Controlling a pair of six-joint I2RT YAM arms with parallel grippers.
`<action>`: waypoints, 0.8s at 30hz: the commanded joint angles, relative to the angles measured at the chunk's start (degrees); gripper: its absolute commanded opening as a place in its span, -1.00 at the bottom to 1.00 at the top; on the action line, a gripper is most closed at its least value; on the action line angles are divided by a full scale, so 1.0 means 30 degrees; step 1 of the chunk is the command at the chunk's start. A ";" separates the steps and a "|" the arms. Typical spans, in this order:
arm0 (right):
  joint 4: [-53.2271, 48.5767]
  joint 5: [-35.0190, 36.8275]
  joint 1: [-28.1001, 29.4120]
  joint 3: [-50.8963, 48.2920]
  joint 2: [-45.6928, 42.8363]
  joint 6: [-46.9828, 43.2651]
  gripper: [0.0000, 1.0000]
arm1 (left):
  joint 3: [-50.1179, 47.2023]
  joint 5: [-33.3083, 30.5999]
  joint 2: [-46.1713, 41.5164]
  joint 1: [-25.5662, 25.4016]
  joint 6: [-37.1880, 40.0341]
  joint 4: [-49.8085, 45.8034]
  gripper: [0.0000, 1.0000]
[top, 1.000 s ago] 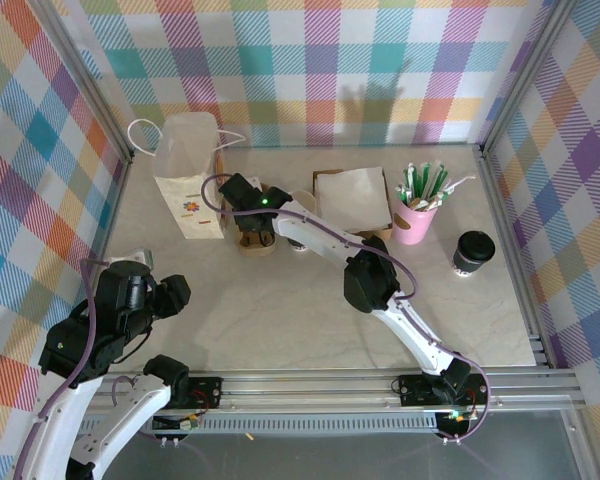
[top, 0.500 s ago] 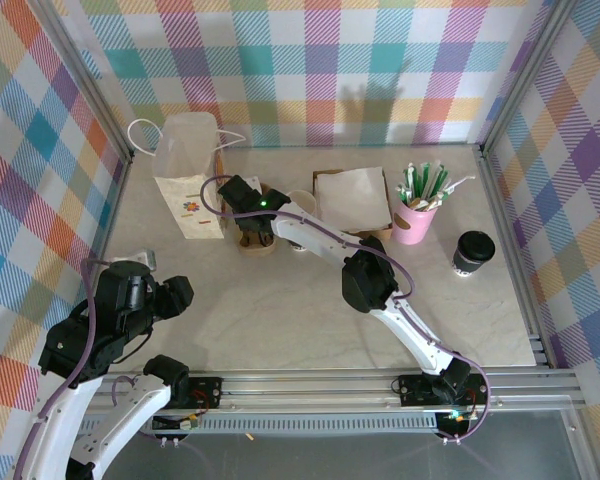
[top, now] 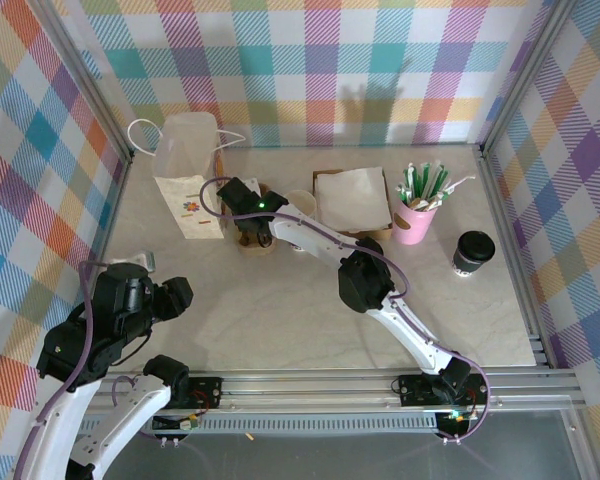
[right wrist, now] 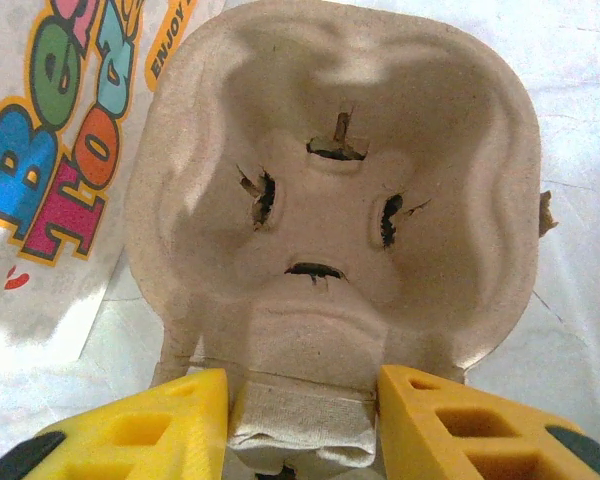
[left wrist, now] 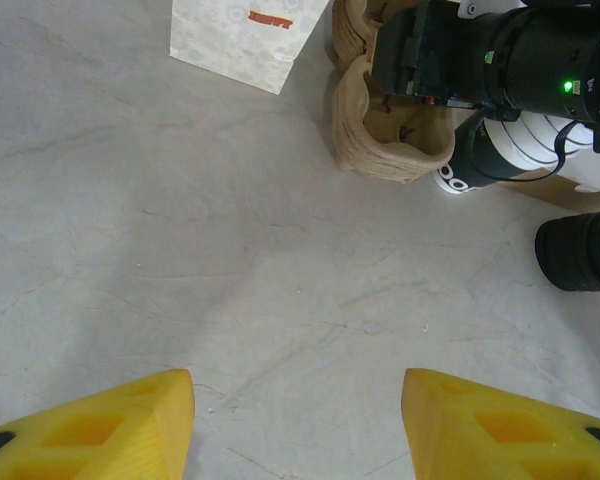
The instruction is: Pack the takeout coffee
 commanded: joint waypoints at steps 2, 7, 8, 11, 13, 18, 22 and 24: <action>-0.0200 0.0012 -0.0060 0.0540 0.0593 0.0556 -0.09 | 0.0484 0.0260 -0.0285 0.0161 -0.0227 -0.0124 0.14; -0.0766 0.0128 -0.0077 0.0527 0.0581 0.0914 -0.02 | 0.0484 0.0246 -0.0444 0.0160 -0.0258 -0.0172 0.14; -0.0906 0.0127 -0.0060 0.0527 0.0596 0.0996 -0.03 | 0.0488 0.0266 -0.0486 0.0166 -0.0262 -0.0180 0.14; -0.1028 0.0072 -0.0057 0.0535 0.0610 0.1046 -0.12 | 0.0499 0.0279 -0.0528 0.0162 -0.0331 -0.0195 0.14; -0.1022 0.0011 -0.0058 0.0537 0.0598 0.1043 -0.19 | 0.0484 0.0292 -0.0590 0.0161 -0.0376 -0.0220 0.14; -0.1146 0.0063 -0.0057 0.0542 0.0435 0.0923 -0.32 | 0.0466 0.0276 -0.0768 0.0162 -0.0582 -0.0315 0.14; -0.1197 0.0098 -0.0057 0.0543 0.0048 0.0796 -0.38 | 0.0528 0.0300 -0.0807 0.0155 -0.0612 -0.0360 0.13; -0.1126 0.0128 -0.0021 0.0529 -0.0212 0.0659 -0.40 | 0.0558 0.0286 -0.0800 0.0158 -0.0653 -0.0331 0.14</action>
